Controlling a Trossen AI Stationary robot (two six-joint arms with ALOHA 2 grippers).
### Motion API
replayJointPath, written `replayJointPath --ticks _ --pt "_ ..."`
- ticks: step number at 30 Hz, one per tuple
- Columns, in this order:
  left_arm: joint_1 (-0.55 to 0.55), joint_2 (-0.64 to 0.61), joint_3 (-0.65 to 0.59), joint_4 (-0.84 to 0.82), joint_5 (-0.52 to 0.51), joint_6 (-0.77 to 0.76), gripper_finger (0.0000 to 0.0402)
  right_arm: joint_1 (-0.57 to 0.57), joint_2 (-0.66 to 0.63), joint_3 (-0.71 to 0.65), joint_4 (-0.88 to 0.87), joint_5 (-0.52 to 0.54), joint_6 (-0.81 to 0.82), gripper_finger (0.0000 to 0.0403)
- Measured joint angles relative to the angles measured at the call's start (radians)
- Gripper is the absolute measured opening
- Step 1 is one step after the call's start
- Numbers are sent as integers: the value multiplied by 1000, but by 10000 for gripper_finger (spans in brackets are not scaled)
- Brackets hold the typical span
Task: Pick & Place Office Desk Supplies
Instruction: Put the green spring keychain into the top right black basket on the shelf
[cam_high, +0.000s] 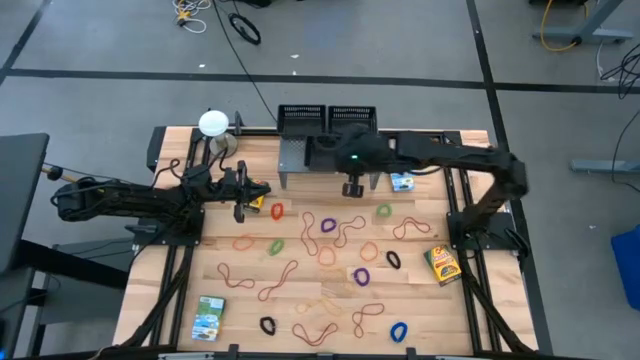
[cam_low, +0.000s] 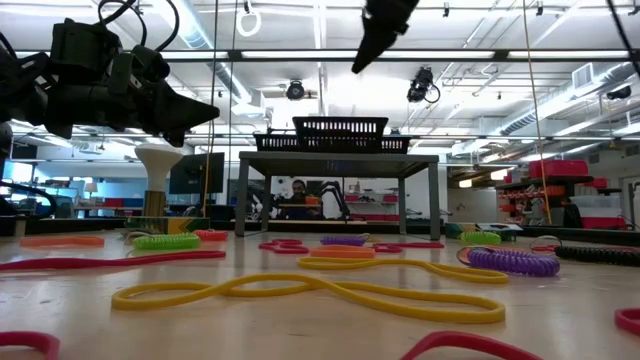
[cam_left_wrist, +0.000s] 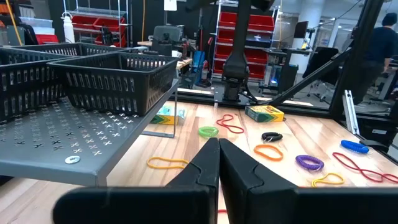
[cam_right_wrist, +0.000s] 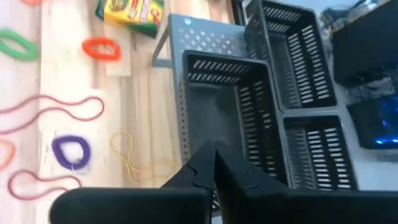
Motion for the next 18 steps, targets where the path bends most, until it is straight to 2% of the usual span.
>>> replayJointPath --ticks 5,13,18 --pt "0 0 0 0 0 0 9 14 -193 -303 224 -41 67 6" --pt "0 0 0 0 0 0 9 105 -472 -736 615 -35 178 6" --pt "0 0 0 0 0 0 9 164 -578 -931 799 67 237 11"
